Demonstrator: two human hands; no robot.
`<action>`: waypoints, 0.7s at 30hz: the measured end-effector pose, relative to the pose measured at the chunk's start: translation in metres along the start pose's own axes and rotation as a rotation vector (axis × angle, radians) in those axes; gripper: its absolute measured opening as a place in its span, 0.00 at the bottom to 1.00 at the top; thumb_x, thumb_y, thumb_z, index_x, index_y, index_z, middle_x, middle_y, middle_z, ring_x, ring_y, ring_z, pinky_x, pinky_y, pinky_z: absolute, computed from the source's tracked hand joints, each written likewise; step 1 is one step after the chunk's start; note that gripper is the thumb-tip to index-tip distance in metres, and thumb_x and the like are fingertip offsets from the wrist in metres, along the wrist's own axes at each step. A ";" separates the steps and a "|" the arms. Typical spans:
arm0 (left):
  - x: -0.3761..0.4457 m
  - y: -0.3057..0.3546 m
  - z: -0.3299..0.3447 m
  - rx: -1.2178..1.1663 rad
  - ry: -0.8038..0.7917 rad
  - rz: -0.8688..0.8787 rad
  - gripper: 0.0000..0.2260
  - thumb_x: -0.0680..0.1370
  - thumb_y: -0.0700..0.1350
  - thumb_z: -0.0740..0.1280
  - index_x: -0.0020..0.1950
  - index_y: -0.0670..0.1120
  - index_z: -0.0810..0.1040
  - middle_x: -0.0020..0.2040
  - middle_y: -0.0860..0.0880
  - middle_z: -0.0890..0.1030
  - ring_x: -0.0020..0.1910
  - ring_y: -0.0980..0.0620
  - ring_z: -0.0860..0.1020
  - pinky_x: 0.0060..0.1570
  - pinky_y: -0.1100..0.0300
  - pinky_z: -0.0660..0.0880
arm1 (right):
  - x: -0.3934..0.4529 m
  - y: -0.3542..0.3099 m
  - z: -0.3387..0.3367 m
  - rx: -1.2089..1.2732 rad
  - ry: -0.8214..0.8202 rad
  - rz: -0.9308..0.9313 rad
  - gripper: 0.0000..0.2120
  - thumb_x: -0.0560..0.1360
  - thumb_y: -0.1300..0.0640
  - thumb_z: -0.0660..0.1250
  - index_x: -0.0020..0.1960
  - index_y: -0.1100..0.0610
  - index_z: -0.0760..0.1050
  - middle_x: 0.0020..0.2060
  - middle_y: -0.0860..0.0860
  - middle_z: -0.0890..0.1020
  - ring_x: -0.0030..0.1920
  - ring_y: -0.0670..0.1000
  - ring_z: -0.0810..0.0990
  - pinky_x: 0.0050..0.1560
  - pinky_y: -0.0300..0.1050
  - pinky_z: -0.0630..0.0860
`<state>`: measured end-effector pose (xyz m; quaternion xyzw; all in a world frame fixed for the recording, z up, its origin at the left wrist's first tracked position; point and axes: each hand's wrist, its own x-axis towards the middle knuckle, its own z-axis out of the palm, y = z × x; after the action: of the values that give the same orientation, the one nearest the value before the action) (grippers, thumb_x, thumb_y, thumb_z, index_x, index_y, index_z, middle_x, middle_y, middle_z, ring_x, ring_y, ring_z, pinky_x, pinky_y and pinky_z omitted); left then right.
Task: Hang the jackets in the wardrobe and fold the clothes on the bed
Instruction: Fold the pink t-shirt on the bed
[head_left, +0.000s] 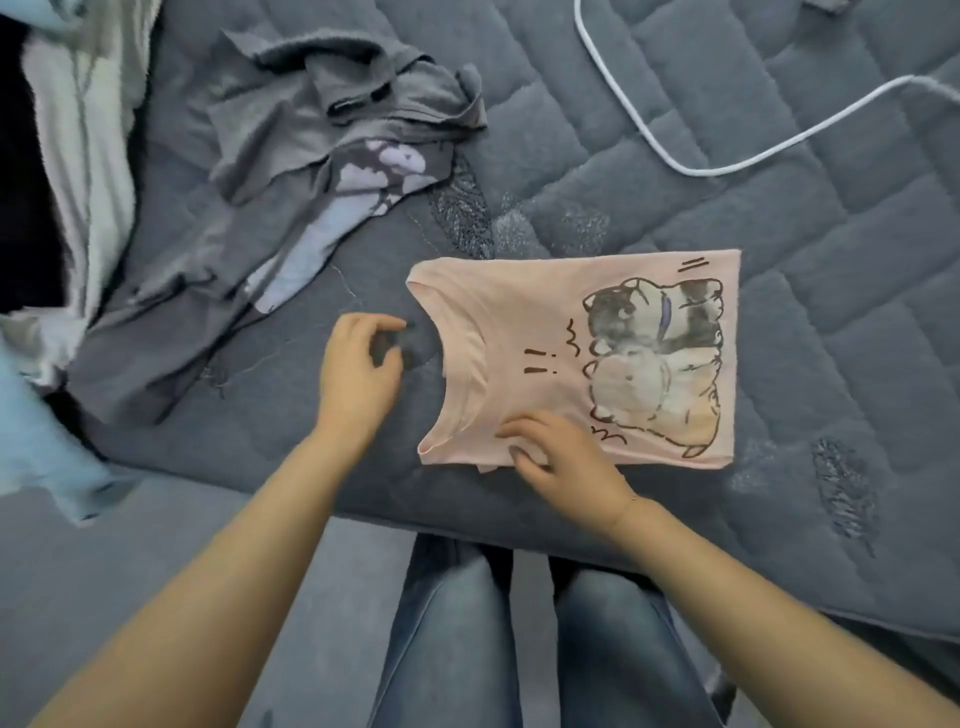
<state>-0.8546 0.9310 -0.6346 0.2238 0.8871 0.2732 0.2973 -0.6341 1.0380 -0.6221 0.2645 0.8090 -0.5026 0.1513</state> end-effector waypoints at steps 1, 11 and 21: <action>-0.021 0.002 0.006 -0.135 0.056 -0.165 0.09 0.74 0.33 0.67 0.50 0.44 0.80 0.53 0.44 0.79 0.51 0.50 0.76 0.55 0.60 0.73 | 0.004 0.005 -0.017 -0.022 0.027 0.010 0.11 0.78 0.61 0.64 0.59 0.58 0.79 0.57 0.50 0.79 0.59 0.50 0.75 0.58 0.37 0.68; -0.133 0.036 0.128 -1.206 -0.174 -1.168 0.12 0.77 0.54 0.69 0.53 0.47 0.76 0.54 0.48 0.81 0.53 0.50 0.79 0.52 0.56 0.76 | 0.144 0.017 -0.126 -0.450 -0.045 -0.114 0.17 0.75 0.58 0.69 0.63 0.60 0.76 0.59 0.59 0.75 0.62 0.59 0.71 0.65 0.49 0.66; -0.098 0.065 0.170 -1.522 0.347 -0.937 0.17 0.78 0.58 0.67 0.64 0.53 0.75 0.61 0.55 0.80 0.61 0.56 0.77 0.61 0.58 0.71 | 0.199 0.003 -0.125 -0.487 -0.525 0.011 0.12 0.68 0.44 0.75 0.46 0.46 0.76 0.40 0.42 0.79 0.40 0.44 0.78 0.38 0.38 0.72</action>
<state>-0.6582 0.9848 -0.6690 -0.4606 0.4995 0.6661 0.3077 -0.7923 1.2060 -0.6695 0.0869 0.8372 -0.3449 0.4155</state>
